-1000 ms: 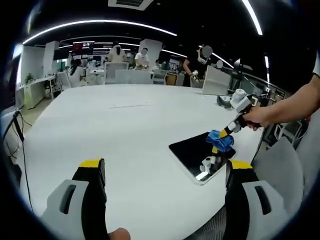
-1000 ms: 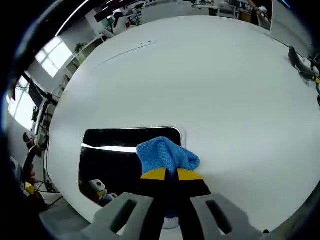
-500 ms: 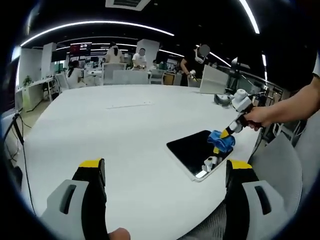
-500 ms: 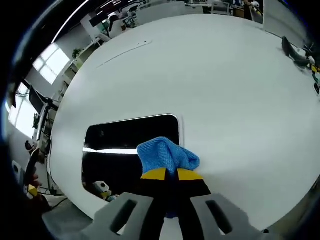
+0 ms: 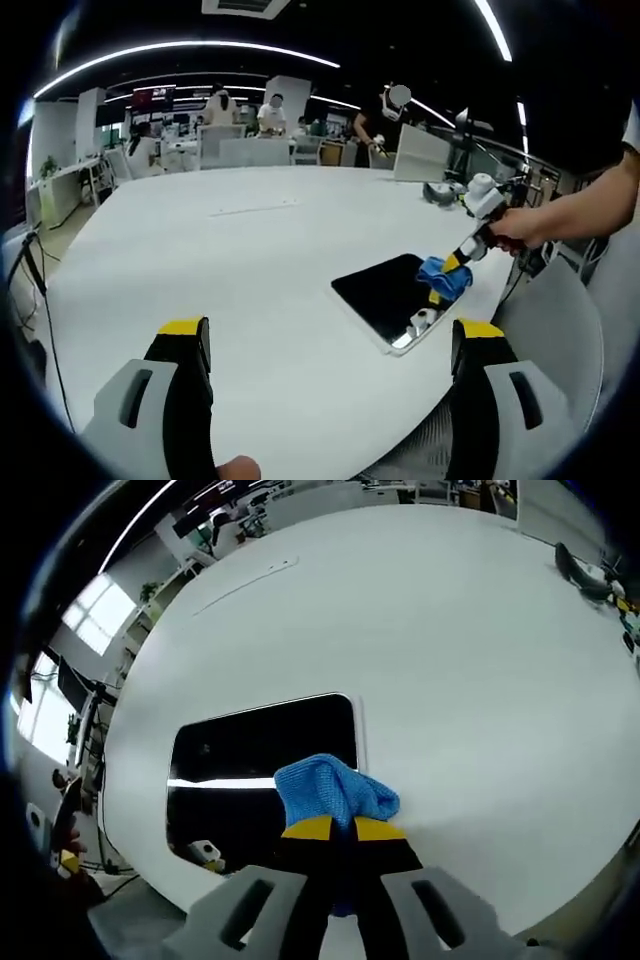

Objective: Wipe the mirror surface with the cleaning cloth until all visible marks leave the cleaned area.

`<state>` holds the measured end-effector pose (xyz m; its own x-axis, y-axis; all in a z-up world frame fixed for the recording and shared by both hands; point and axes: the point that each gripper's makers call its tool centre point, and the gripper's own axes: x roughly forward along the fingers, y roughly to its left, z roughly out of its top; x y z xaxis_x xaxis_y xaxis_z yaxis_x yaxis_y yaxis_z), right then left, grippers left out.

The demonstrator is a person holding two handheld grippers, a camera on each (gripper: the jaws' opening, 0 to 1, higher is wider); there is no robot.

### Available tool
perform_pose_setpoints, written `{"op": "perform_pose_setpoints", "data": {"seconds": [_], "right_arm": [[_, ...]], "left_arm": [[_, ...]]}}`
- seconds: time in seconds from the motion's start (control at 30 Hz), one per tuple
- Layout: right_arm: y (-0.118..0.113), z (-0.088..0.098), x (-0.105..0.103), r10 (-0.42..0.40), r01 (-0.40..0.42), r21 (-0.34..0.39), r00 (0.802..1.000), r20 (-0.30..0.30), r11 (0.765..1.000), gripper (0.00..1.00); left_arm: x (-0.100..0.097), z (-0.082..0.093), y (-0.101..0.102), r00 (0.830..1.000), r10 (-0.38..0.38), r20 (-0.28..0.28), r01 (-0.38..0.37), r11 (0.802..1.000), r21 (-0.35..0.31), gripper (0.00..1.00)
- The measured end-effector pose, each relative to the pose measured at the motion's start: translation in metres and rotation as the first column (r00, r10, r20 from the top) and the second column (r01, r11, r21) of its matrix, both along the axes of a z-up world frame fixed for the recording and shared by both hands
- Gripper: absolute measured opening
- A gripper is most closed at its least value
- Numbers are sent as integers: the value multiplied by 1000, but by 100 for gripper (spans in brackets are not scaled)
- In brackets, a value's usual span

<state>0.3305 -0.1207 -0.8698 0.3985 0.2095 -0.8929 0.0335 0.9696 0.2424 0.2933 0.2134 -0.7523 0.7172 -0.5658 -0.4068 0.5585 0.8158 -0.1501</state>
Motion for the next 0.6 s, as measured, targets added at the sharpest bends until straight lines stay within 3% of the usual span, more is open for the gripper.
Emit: {"op": "perform_pose_setpoints", "data": {"seconds": [0.6], "right_arm": [[3, 2, -26, -16, 16, 13, 1000, -13, 1000, 0]], "left_arm": [[1, 7, 1, 1000, 6, 10, -6, 1000, 3, 99]]}}
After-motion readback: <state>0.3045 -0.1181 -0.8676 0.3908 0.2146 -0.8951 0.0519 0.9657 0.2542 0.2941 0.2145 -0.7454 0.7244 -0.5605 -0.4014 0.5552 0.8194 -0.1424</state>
